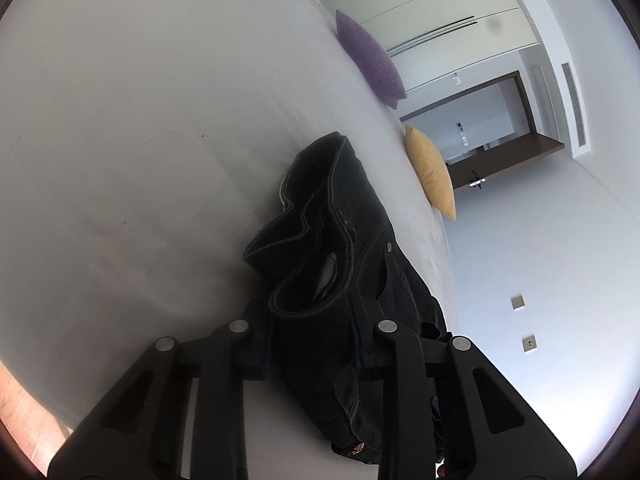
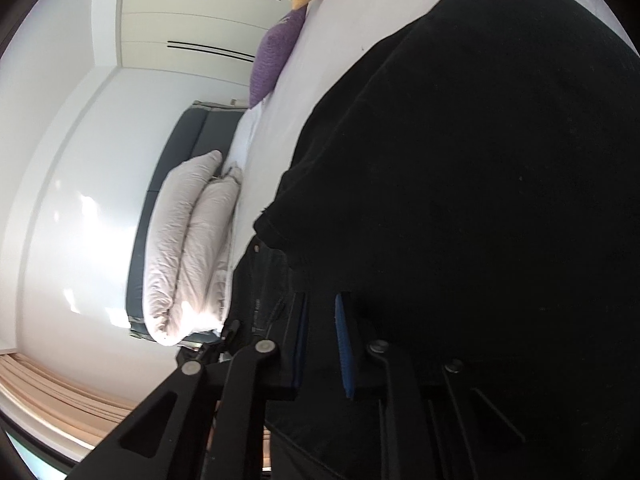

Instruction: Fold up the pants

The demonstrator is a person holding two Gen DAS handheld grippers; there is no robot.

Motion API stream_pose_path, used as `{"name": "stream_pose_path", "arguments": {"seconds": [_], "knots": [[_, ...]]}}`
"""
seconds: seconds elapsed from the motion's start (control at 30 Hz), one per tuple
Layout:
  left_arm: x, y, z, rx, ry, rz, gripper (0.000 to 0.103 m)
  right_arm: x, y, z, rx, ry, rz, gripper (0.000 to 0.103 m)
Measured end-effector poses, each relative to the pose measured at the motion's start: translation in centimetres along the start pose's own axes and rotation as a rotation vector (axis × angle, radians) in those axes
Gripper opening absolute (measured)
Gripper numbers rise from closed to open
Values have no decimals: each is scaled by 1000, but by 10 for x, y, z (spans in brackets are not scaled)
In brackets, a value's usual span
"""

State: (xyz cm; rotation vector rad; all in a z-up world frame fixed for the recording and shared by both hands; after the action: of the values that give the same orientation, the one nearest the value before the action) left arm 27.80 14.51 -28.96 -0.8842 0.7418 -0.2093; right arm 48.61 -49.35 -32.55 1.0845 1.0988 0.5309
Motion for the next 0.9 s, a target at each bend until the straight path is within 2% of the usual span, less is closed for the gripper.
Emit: {"name": "stream_pose_path", "arguments": {"seconds": [0.03,0.1,0.4,0.63,0.9], "knots": [[0,0,1,0,-3,-7,19,1,-2,0,-1,2,-25,1],[0,-2,3,7,-12,-19,14,3,-5,-1,0,4,-57,0],[-16,-49,11,139,-71,-30,12,4,-10,-1,-16,-6,-109,0],[-24,-120,5,295,-90,-88,11,7,-8,-8,-36,-16,-111,0],[-6,-212,-23,495,-37,-144,11,10,-9,-15,-59,-24,-111,0]]}}
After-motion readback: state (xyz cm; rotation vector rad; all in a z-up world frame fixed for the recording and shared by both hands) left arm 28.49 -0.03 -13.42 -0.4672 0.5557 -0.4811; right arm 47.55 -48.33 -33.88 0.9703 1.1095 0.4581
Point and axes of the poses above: each gripper's, at about its wrist camera, not at the fingertips, and x roughly the way its jaws point, y to its left, z to its top, the point moved 5 cm from there along x, roughly the way its jaws point, and after that the axes turned 7 degrees about x, right-handed, at the moved point
